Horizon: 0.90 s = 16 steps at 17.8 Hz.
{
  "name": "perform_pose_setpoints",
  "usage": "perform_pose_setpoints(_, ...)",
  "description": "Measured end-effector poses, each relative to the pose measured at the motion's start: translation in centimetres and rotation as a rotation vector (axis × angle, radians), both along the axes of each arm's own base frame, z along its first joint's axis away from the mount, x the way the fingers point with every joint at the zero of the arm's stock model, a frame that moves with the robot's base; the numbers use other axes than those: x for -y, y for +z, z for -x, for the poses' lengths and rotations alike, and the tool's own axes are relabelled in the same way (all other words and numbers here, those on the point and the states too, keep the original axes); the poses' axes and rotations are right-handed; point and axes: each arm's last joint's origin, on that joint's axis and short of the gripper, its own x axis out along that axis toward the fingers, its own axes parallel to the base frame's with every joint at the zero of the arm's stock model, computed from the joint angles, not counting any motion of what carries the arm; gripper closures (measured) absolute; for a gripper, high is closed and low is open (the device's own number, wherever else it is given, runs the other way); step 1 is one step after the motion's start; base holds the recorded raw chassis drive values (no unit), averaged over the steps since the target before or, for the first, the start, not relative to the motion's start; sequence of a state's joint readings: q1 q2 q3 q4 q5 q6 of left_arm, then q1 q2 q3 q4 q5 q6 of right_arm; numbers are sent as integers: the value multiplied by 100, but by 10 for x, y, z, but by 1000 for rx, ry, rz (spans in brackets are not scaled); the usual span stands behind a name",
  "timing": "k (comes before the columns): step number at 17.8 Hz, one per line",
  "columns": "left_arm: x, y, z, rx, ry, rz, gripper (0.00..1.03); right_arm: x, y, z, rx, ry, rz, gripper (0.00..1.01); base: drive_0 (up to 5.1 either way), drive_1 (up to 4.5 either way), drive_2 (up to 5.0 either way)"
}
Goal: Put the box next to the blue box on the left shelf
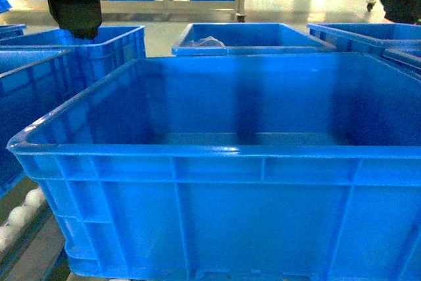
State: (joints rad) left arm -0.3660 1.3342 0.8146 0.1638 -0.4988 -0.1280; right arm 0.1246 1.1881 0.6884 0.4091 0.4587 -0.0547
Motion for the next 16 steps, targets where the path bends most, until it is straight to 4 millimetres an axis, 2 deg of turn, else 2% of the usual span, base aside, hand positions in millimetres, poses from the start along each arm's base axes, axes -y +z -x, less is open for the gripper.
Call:
perform_pose_setpoints(2,-3,-6,2,-26,43,-55,5,-2,-26,3,-93,-20,40,3,0,0,0)
perform_pose_setpoints(4,-4,-5,1,-25,47,-58,5,-2,-24,4,-79,-24,42,3,0,0,0)
perform_pose_setpoints(5,-3,-5,1,-23,45,-57,5,1,-22,4,-17,22,19,7,0,0,0)
perform_pose_setpoints(6,-8,-9,2,137,-52,9,15,5,-26,12,79,174,-30,20,0,0,0)
perform_pose_setpoints(8,-32,-32,31,268,-134,35,39,7,-47,37,97,318,-61,44,0,0,0)
perform_pose_setpoints(10,-50,-41,56,327,-143,41,66,17,-64,57,83,342,-68,71,0,0,0)
perform_pose_setpoints(12,-61,-57,75,301,-146,38,92,21,-74,73,90,323,-70,97,0,0,0)
perform_pose_setpoints(13,-66,-63,83,299,-147,39,103,19,-79,80,87,332,-71,99,0,0,0)
perform_pose_setpoints(16,-75,-71,103,306,-145,39,102,19,-89,98,85,332,-72,100,0,0,0)
